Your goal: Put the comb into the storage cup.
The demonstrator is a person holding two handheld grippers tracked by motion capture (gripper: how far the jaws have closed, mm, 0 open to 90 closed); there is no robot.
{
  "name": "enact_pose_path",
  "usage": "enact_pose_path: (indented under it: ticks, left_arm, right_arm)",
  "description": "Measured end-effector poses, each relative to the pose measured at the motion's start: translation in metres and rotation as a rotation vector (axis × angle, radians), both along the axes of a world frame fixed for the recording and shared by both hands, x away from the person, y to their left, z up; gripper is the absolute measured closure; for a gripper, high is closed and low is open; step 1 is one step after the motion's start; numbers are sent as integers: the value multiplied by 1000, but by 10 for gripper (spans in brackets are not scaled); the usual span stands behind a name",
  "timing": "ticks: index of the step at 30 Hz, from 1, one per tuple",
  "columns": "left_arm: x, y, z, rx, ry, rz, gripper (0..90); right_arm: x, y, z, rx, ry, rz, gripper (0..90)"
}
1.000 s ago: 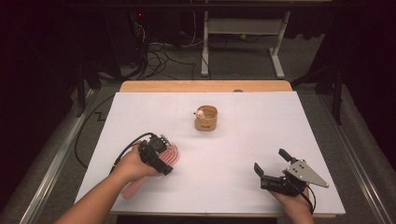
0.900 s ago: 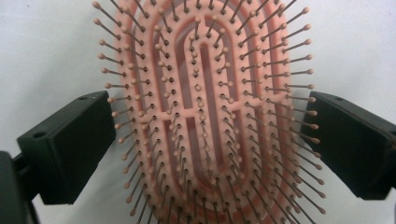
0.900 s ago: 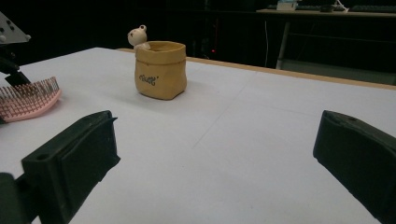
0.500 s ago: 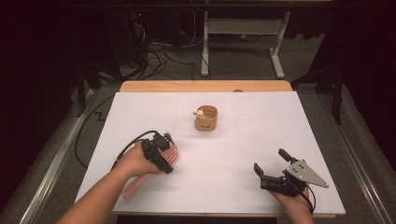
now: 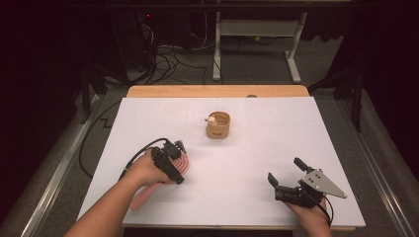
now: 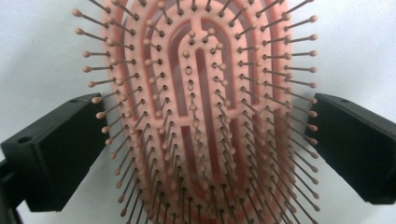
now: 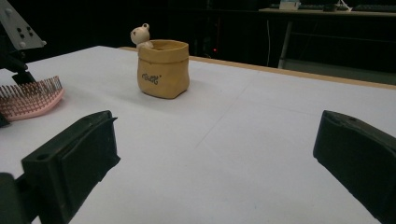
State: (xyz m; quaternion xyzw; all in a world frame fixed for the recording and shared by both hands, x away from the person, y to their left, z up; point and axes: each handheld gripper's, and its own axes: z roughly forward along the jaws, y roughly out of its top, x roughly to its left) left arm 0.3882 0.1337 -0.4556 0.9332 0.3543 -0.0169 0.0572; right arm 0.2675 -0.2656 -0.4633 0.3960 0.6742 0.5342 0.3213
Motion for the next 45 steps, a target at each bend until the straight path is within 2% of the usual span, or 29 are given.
enact_pose_path:
  ticks: [6, 12, 27, 45]
  left_arm:
    - [3, -1, 2, 16, 15, 7, 31]
    - [5, 3, 6, 9, 6, 28, 153]
    - [6, 0, 7, 35, 9, 52, 182]
    - [5, -1, 8, 39, -3, 44, 199]
  right_arm:
    - [0, -1, 0, 3, 2, -1, 4]
    - [0, 0, 0, 3, 0, 0, 4]
    - [0, 0, 0, 0, -1, -1, 4]
    - [0, -1, 0, -1, -3, -2, 4]
